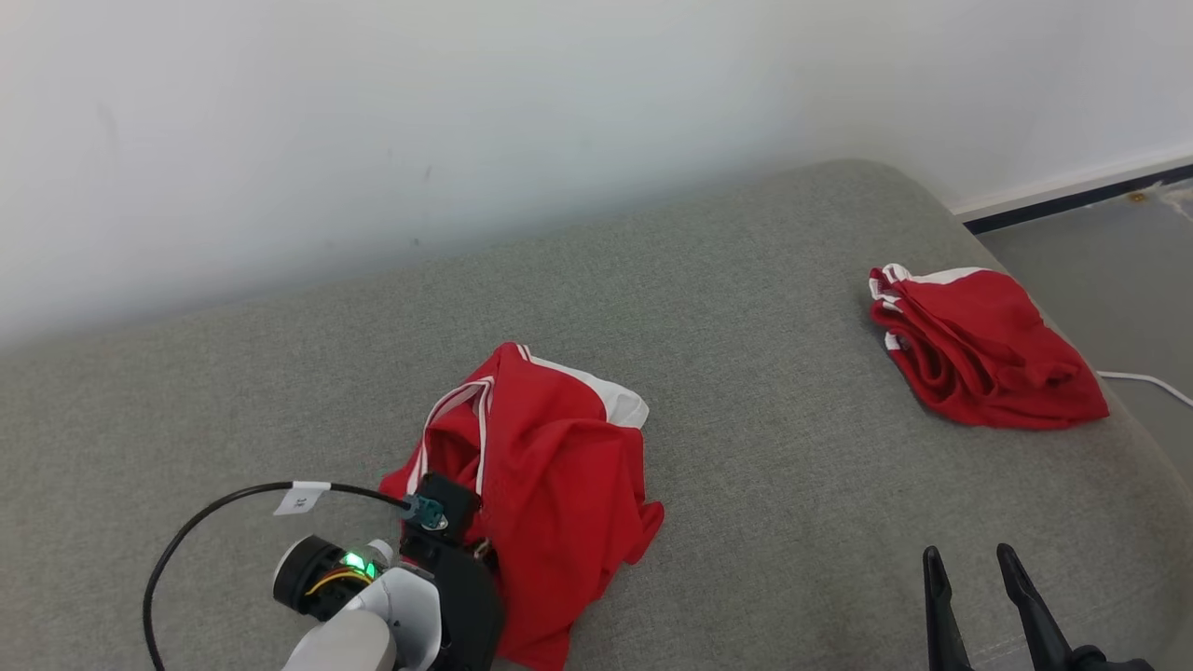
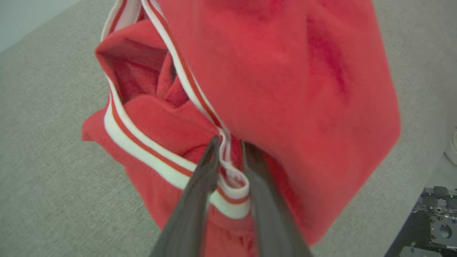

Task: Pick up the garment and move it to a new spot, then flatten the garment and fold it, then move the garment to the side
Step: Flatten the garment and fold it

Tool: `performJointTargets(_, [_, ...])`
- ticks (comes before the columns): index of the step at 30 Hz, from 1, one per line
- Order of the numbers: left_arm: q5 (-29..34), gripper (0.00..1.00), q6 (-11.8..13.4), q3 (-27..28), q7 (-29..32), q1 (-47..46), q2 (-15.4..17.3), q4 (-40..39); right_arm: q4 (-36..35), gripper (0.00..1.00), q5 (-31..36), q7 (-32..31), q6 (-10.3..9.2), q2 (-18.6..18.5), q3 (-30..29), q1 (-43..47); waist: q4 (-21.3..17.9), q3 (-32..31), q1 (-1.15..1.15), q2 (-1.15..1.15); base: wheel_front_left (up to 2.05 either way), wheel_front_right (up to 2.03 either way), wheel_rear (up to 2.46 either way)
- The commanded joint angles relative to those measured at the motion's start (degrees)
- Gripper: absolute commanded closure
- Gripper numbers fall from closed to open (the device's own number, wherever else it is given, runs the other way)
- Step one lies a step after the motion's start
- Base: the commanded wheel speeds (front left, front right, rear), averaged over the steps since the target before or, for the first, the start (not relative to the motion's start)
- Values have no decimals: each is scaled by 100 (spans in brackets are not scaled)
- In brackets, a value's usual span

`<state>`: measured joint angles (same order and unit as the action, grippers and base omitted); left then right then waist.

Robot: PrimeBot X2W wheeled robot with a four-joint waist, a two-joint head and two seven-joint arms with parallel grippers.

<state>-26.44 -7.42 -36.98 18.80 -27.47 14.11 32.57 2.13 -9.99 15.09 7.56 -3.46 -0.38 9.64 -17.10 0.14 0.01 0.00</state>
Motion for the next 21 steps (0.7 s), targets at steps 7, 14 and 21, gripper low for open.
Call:
performJointTargets(7, [35, 100, 230, 172, -600, -497, -201, -426, -34, 0, 7, 8, -15, 6, -16, -12, 144, 12, -1, 0, 0, 0, 0])
performJointTargets(14, [124, 100, 282, 290, -1414, -1352, -712, -668, -6, 0, 23, 8, -16, 9, 120, -79, 221, 20, -1, 0, 0, 0, 0])
performJointTargets(21, [-62, 100, 455, 284, -2493, -2414, -1106, -525, 91, 0, -4, 8, -16, -50, 398, -216, -56, 25, -1, 0, 0, 0, 0])
